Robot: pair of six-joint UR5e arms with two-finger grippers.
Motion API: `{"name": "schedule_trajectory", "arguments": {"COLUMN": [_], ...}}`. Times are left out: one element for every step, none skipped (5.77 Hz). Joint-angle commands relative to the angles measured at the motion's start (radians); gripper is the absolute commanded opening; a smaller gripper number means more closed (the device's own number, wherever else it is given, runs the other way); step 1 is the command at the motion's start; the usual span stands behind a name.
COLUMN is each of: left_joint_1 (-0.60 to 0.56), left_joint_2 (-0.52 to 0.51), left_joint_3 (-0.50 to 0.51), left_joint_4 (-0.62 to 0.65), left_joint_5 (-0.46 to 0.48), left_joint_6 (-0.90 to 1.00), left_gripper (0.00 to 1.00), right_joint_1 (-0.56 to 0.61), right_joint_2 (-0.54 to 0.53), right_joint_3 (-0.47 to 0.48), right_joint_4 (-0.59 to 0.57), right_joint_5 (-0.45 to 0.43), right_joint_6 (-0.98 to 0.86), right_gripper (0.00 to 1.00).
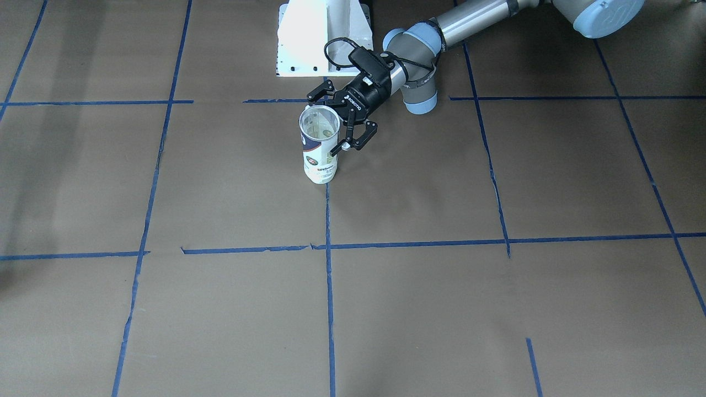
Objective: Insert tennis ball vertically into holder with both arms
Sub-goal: 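Carry the second ball with the right gripper over the can's opening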
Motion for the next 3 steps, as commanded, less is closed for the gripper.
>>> {"name": "schedule_trajectory", "arguments": {"left_joint_1": [0.002,0.002,0.002], "left_joint_2": [-0.001,-0.001,0.001], "left_joint_3": [0.0,0.001,0.001], "left_joint_4": [0.0,0.0,0.0], "left_joint_5": [0.0,0.0,0.0], "left_joint_6": [0.001,0.001,0.001], "left_gripper": [0.95,0.95,0.95], "right_joint_1": [0.026,0.053,0.054], "right_joint_2": [-0.011,-0.026,-0.066], "right_joint_3": [0.141,0.249,0.398], "right_joint_4": [0.001,-0.002,-0.003], "right_joint_5": [0.109,0.249,0.337], "right_joint_6": [0.016,0.11,0.313], "right_gripper": [0.01,0.01,0.01]}}
